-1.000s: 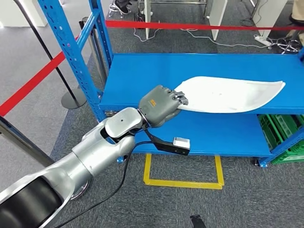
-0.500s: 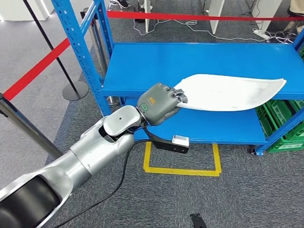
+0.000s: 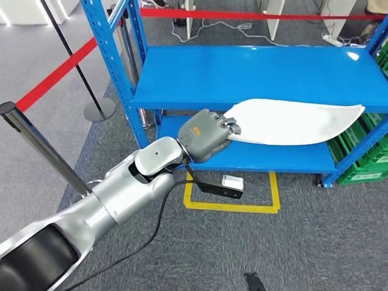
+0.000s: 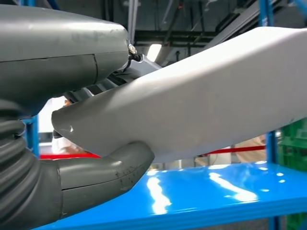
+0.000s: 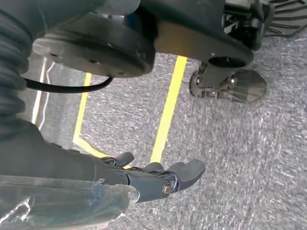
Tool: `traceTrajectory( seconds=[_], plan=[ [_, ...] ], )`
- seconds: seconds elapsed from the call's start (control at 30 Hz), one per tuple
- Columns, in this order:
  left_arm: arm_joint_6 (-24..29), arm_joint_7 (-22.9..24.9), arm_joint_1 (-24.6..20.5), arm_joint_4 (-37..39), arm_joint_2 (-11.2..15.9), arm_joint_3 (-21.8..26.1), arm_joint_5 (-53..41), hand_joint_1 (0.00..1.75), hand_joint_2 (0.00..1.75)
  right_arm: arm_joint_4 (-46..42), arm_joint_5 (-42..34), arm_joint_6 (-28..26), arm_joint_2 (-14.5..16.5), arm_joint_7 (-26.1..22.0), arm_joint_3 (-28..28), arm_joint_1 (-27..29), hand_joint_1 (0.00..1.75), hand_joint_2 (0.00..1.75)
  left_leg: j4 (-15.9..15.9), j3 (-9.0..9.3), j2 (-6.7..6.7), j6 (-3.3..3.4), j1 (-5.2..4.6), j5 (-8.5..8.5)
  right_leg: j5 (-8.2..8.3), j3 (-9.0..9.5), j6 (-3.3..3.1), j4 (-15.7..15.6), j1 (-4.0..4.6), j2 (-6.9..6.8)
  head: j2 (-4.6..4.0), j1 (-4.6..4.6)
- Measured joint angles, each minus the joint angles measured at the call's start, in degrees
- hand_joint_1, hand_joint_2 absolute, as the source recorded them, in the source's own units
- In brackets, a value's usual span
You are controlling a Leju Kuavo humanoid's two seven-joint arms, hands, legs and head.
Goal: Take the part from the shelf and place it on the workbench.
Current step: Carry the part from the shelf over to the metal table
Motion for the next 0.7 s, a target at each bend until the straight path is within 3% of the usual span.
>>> traceTrajectory(
  seconds=[0.07, 0.13, 0.2, 0.23, 0.27, 0.3, 0.33, 0.4, 0.47, 0.57, 0.6, 0.63, 0.7],
  plan=[
    [0.0, 0.0, 0.0, 0.0, 0.0, -0.1, 0.0, 1.75, 1.75, 0.0, -0.1, 0.0, 0.0, 0.0, 0.0, 0.1, 0.0, 1.75, 0.3, -0.58, 0.02, -0.41, 0.04, -0.23, 0.67, -1.01, -1.16, 0.3, -0.1, -0.07, 0.0, -0.06],
    [0.0, 0.0, 0.0, 0.0, 0.1, -0.2, 0.1, 1.75, 1.75, 0.0, -0.2, 0.0, 0.0, 0.0, 0.0, 0.1, 0.0, 1.75, 3.8, -1.99, 0.04, -1.07, 0.14, -4.05, 1.7, -2.27, -2.34, 0.4, -0.23, -0.18, 0.01, -0.28],
    [0.0, 0.0, 0.0, 0.0, 0.2, -0.2, 0.1, 1.75, 1.75, 0.0, -0.2, 0.0, -0.1, -0.1, 0.0, 0.2, 0.0, 1.75, 11.3, -4.1, 0.04, -1.56, 0.2, -9.43, 2.8, -3.67, -2.87, 0.4, -0.13, -0.22, 0.01, -0.47],
    [0.0, 0.0, 0.1, 0.0, 0.2, -0.2, 0.1, 1.75, 1.75, 0.0, -0.3, 0.0, -0.1, -0.1, -0.1, 0.2, 0.0, 1.75, 14.8, -4.82, 0.04, -1.57, 0.19, -10.97, 3.34, -4.37, -2.94, 0.4, -0.02, -0.25, 0.01, -0.47],
    [0.0, 0.0, 0.2, 0.0, 0.3, -0.2, 0.1, 1.75, 1.75, 0.0, -0.3, 0.0, -0.1, -0.1, -0.1, 0.2, 0.0, 1.75, 16.8, -4.83, 0.04, -1.4, 0.15, -11.31, 3.88, -5.06, -2.99, 0.4, 0.14, -0.27, 0.01, -0.48],
    [0.0, 0.0, 0.2, 0.0, 0.3, -0.2, 0.1, 1.75, 1.75, 0.0, -0.3, 0.0, -0.1, -0.1, -0.1, 0.2, 0.0, 1.75, 16.8, -3.89, 0.03, -1.02, 0.07, -10.52, 4.44, -5.74, -3.04, 0.4, 0.36, -0.28, 0.01, -0.47],
    [0.0, 0.0, 0.2, 0.0, 0.3, -0.2, 0.1, 1.75, 1.75, 0.0, -0.3, 0.0, -0.1, -0.1, -0.1, 0.2, 0.0, 1.75, 14.9, -1.97, 0.01, -0.4, -0.11, -9.11, 5.0, -6.36, -3.12, 0.4, 0.63, -0.26, 0.01, -0.48],
    [0.0, 0.0, 0.0, -0.2, 0.2, -0.2, 0.1, 1.75, 1.75, 0.0, -0.3, 0.0, -0.1, -0.1, -0.1, 0.2, 0.0, 1.75, 7.3, 3.74, -0.01, 1.4, -0.89, -7.41, 6.13, -7.35, -3.22, 0.3, 1.04, -0.19, 0.01, -0.44],
    [0.0, 0.0, -0.2, -0.4, 0.0, -0.2, 0.1, 1.75, 1.75, 0.0, -0.3, 0.0, 0.0, -0.1, -0.1, 0.2, 0.0, 1.75, 1.0, 7.69, 0.01, 2.29, -1.6, -7.75, 7.31, -7.95, -2.93, -0.1, 1.08, -0.24, 0.01, -0.42],
    [0.0, 0.0, -0.1, -0.5, 0.1, -0.2, 0.2, 1.75, 1.75, 0.0, -0.4, 0.1, 0.0, -0.2, -0.2, 0.3, 0.0, 1.75, -1.9, 7.89, 0.08, 2.22, -1.68, -6.65, 8.63, -8.42, -2.08, -1.3, 0.95, -0.31, 0.01, -0.64],
    [0.0, 0.0, -0.1, -0.5, 0.1, -0.2, 0.2, 1.75, 1.75, 0.0, -0.5, 0.2, 0.0, -0.3, -0.2, 0.4, 0.0, 1.75, -2.3, 7.63, 0.12, 2.32, -1.48, -5.93, 7.69, -8.83, -1.83, -0.8, 1.01, -0.29, 0.01, -0.62],
    [0.0, 0.0, 0.0, -0.5, 0.1, -0.2, 0.2, 1.75, 1.75, 0.0, -0.5, 0.4, 0.0, -0.4, -0.2, 0.5, 0.0, 1.75, -2.7, 7.32, 0.16, 2.4, -1.25, -5.21, 5.75, -9.55, -1.59, 1.0, 1.06, -0.27, 0.01, -0.51],
    [0.0, -0.1, 0.0, -0.5, 0.0, -0.3, 0.2, 1.75, 1.75, 0.0, -0.7, 0.7, 0.0, -0.6, -0.4, 0.4, 0.0, 1.75, -2.7, 6.34, 0.19, 2.54, -1.04, -4.08, 0.45, -11.69, -1.09, 8.3, 0.94, -0.32, 0.01, -0.3]
  ],
)
